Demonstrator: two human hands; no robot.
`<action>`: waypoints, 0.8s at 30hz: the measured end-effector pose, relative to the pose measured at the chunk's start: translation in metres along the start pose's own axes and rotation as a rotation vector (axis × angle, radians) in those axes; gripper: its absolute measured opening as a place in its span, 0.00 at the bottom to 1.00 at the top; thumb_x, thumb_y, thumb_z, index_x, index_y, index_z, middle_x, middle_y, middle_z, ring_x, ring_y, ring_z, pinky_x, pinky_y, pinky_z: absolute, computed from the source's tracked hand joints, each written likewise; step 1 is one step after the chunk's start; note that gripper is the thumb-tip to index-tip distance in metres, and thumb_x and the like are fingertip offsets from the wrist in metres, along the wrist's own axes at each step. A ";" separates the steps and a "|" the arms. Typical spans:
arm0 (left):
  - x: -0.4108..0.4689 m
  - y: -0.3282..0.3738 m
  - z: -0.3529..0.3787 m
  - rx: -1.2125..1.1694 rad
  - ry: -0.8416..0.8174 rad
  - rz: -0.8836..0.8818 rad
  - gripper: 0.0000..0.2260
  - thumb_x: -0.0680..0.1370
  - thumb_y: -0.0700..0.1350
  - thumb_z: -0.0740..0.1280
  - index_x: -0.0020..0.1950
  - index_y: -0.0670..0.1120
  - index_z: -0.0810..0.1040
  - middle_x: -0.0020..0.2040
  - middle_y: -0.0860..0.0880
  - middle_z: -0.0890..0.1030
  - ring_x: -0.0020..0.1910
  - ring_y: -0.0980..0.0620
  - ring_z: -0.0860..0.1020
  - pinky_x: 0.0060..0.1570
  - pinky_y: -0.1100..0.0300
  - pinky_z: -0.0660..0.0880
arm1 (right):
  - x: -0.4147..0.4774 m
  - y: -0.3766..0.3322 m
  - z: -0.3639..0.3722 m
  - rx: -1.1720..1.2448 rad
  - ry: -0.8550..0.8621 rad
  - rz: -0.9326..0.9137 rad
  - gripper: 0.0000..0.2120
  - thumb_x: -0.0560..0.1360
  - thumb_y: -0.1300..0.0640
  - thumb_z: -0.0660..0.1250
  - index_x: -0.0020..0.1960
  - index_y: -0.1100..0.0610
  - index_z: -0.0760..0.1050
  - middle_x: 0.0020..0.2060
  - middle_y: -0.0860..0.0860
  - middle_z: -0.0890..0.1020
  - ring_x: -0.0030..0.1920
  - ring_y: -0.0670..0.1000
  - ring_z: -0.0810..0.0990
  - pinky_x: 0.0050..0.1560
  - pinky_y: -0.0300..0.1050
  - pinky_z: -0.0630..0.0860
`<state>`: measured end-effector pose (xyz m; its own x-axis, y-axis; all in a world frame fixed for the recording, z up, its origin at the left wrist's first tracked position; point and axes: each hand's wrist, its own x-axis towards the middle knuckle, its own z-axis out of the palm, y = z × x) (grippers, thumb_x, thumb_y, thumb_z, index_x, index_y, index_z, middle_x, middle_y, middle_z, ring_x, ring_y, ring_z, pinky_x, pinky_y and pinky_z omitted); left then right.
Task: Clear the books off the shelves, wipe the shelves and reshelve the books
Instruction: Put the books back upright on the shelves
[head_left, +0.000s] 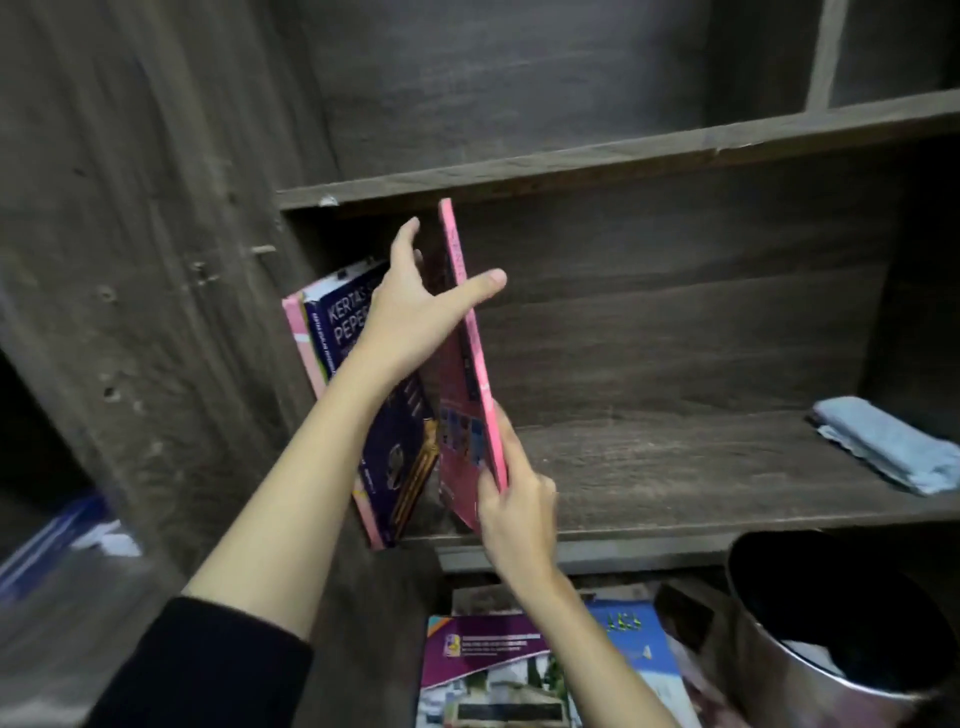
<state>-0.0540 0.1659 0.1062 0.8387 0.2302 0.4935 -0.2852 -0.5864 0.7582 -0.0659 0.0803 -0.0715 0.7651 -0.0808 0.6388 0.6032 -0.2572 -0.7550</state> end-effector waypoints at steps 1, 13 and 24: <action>-0.001 -0.002 -0.004 0.069 0.028 0.046 0.45 0.70 0.57 0.73 0.77 0.52 0.49 0.76 0.47 0.59 0.74 0.50 0.60 0.72 0.53 0.59 | -0.004 0.000 0.008 -0.029 0.010 -0.037 0.35 0.71 0.62 0.60 0.74 0.40 0.58 0.26 0.53 0.73 0.25 0.54 0.69 0.32 0.45 0.62; -0.032 -0.049 -0.044 0.901 0.338 0.359 0.25 0.75 0.43 0.63 0.70 0.36 0.63 0.70 0.45 0.70 0.76 0.45 0.54 0.72 0.50 0.37 | -0.035 0.016 0.068 -0.077 -0.230 -0.184 0.44 0.70 0.66 0.61 0.75 0.36 0.46 0.49 0.59 0.83 0.34 0.61 0.80 0.35 0.49 0.73; -0.032 -0.066 -0.052 1.106 0.293 0.293 0.32 0.75 0.47 0.65 0.74 0.36 0.56 0.75 0.41 0.61 0.75 0.41 0.55 0.73 0.48 0.40 | -0.012 0.034 0.088 -0.092 -0.556 -0.041 0.46 0.73 0.61 0.65 0.73 0.33 0.38 0.72 0.52 0.68 0.62 0.63 0.75 0.58 0.49 0.72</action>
<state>-0.0863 0.2377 0.0630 0.6286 0.0604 0.7754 0.2288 -0.9672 -0.1102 -0.0344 0.1576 -0.1183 0.7601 0.4437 0.4746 0.6318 -0.3341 -0.6995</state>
